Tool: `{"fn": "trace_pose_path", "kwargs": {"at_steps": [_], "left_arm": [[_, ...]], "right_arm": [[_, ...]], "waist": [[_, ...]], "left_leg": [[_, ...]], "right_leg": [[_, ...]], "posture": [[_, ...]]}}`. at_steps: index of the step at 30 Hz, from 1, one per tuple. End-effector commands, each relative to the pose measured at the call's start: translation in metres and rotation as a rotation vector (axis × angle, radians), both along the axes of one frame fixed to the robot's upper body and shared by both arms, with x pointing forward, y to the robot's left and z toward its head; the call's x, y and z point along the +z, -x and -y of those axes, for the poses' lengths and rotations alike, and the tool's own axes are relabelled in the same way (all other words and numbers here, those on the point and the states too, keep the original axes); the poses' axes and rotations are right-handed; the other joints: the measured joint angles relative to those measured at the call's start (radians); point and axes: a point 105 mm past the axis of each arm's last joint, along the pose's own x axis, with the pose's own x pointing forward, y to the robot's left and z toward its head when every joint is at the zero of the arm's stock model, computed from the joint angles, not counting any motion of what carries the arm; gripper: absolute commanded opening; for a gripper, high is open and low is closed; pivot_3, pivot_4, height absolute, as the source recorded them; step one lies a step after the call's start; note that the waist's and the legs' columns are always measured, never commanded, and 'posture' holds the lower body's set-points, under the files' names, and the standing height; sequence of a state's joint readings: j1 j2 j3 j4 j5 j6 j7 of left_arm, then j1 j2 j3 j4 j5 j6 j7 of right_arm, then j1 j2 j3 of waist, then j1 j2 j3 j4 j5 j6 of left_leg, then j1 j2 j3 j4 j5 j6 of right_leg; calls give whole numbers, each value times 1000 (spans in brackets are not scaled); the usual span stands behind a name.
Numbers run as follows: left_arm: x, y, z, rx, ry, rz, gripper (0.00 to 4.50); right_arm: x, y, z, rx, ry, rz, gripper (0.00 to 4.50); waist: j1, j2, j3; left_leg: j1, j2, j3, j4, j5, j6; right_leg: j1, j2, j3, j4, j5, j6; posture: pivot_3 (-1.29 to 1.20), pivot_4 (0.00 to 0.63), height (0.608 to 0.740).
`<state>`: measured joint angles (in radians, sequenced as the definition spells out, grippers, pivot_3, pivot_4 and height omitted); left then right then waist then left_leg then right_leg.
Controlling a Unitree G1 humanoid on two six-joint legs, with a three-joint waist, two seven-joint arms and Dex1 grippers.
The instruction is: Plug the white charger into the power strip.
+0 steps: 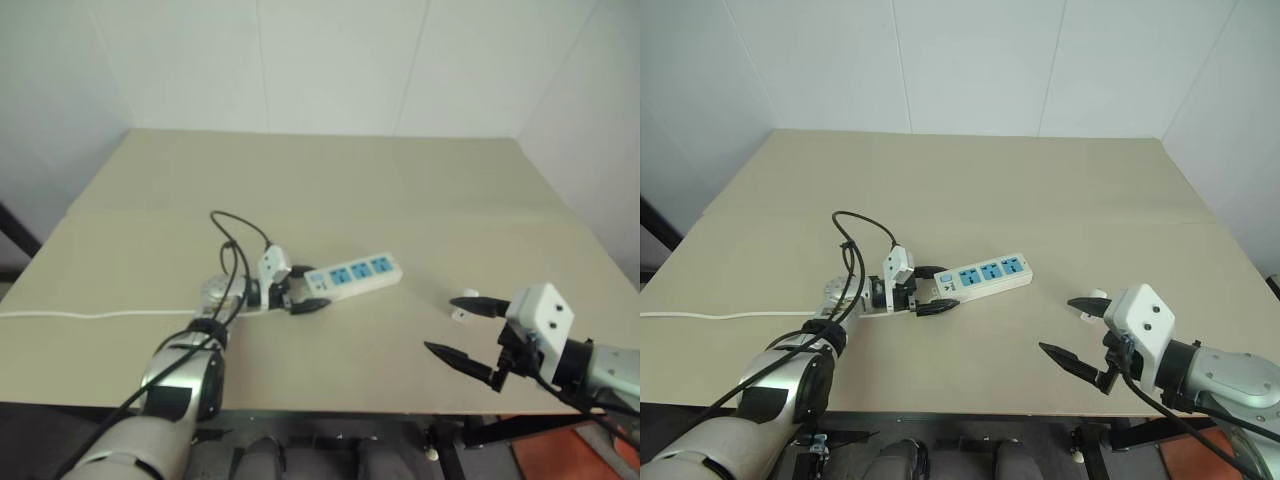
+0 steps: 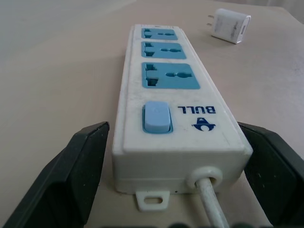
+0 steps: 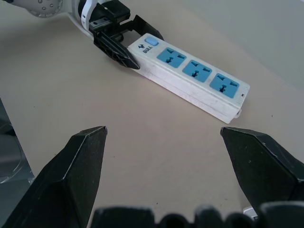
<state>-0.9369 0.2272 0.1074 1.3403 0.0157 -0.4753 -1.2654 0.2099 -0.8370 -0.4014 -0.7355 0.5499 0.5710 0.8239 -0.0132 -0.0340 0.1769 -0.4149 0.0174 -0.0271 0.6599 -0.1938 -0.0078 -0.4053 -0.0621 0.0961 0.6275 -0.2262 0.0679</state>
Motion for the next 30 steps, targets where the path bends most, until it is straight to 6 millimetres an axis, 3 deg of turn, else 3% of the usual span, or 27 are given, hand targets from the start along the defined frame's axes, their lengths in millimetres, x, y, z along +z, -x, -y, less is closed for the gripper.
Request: {"fn": "trace_pose_path", "kwargs": {"at_steps": [1,2,9,14,19,23,30], "left_arm": [[-2,-1,4,2,-19,-8,3533],[-2,-1,4,1,-18,-12,3291],[0,5,4,-85,-64,-4,3273],[3,17,-6,-207,-90,-10,3273],[2,30,-18,-306,-110,-15,3273],[-3,34,-22,-322,-135,-5,3273],[2,34,-19,-305,-60,22,3273]], "right_arm": [[7,0,-1,1,22,47,4500],[7,1,-2,-1,19,47,4500],[7,0,-3,17,61,50,4500],[5,-9,10,108,366,108,4500],[15,-43,34,334,755,266,4500],[14,-69,43,652,1047,367,4500],[-11,-82,43,1112,1265,360,4500]], "waist": [[0,0,0],[0,0,0],[0,-1,-1],[-4,-1,-1],[-17,-1,-1],[-34,-1,0],[-35,0,1]], "left_leg": [[0,0,0,0,0,0],[0,0,0,0,0,0],[0,0,0,0,0,0],[0,0,0,0,0,0],[1,0,1,-1,0,0],[1,1,1,-1,0,0],[1,1,1,-2,0,1]], "right_leg": [[0,0,0,0,0,0],[0,0,0,0,0,0],[1,0,0,0,0,0],[0,0,0,0,0,0],[0,0,0,-1,0,0],[-1,0,0,-2,0,0],[-1,0,0,-1,0,0]], "posture": [[0,150,740],[0,150,740],[0,150,740],[0,150,740],[0,150,740],[0,150,740],[0,150,740]]}}
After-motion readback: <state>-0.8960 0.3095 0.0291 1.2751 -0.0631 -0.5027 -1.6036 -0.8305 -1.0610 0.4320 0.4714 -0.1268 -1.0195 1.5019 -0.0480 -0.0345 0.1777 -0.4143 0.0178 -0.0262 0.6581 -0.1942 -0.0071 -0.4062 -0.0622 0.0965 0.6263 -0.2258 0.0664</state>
